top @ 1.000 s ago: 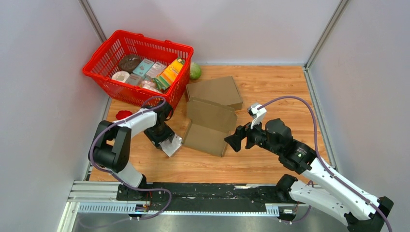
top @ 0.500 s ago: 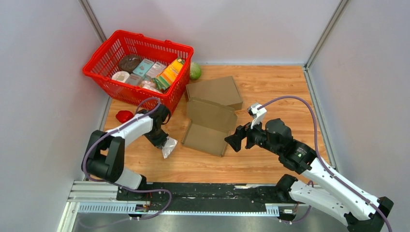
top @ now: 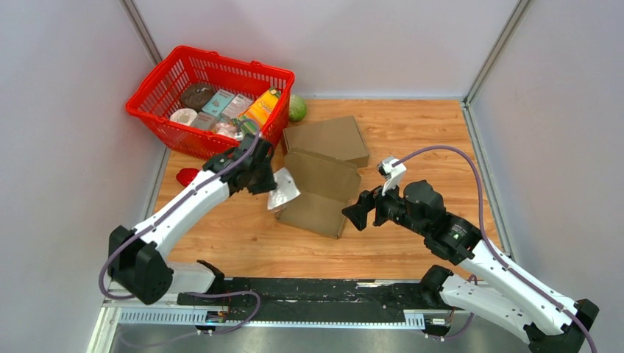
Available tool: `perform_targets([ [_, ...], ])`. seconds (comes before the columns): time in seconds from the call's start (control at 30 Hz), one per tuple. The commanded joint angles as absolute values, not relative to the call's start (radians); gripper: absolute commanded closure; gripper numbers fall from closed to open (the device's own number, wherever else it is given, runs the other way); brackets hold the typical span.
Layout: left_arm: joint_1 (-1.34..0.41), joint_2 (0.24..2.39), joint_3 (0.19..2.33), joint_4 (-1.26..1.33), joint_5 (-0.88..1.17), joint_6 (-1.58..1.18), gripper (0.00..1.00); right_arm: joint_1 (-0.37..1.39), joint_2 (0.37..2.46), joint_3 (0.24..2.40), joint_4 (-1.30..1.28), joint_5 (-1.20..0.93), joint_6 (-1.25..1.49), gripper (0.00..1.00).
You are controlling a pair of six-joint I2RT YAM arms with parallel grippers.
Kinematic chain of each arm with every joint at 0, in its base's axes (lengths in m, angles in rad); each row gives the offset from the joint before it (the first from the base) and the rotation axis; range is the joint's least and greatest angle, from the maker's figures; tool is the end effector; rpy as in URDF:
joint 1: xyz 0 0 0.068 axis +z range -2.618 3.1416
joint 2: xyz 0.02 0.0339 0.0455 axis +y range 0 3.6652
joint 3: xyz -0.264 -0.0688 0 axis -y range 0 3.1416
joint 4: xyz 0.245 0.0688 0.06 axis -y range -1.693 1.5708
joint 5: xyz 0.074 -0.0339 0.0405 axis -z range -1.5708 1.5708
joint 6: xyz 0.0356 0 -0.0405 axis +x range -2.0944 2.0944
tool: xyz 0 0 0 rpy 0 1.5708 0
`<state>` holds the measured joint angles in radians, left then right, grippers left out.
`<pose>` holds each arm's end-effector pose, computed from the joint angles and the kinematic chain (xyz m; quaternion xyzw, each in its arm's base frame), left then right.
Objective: Fold the paper box
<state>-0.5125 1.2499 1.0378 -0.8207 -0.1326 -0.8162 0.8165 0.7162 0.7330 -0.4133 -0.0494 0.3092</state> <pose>0.2157 -0.1160 0.2773 -0.1629 0.9482 -0.1132 0.2482 0.1123 0.1221 0.3086 -0.2221 0.8022 0.3129 0.4574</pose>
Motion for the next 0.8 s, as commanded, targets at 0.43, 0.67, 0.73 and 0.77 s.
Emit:
perform_targets([
  [0.43, -0.635, 1.485, 1.232, -0.607, 0.121, -0.243, 0.24, 0.563, 0.977, 0.741, -0.324, -0.117, 0.366, 0.05],
  [0.67, -0.572, 1.351, 1.141, -0.502, 0.058, -0.078, 0.23, 0.56, 1.126, 0.764, -0.187, -0.109, 0.272, 0.15],
  [0.73, -0.56, 1.393, 1.17, -0.521, 0.037, -0.031, 0.23, 0.558, 1.16, 0.762, -0.149, -0.078, 0.264, 0.18],
  [0.77, -0.543, 1.408, 1.187, -0.529, 0.026, -0.023, 0.23, 0.557, 1.193, 0.762, -0.135, -0.08, 0.253, 0.23],
])
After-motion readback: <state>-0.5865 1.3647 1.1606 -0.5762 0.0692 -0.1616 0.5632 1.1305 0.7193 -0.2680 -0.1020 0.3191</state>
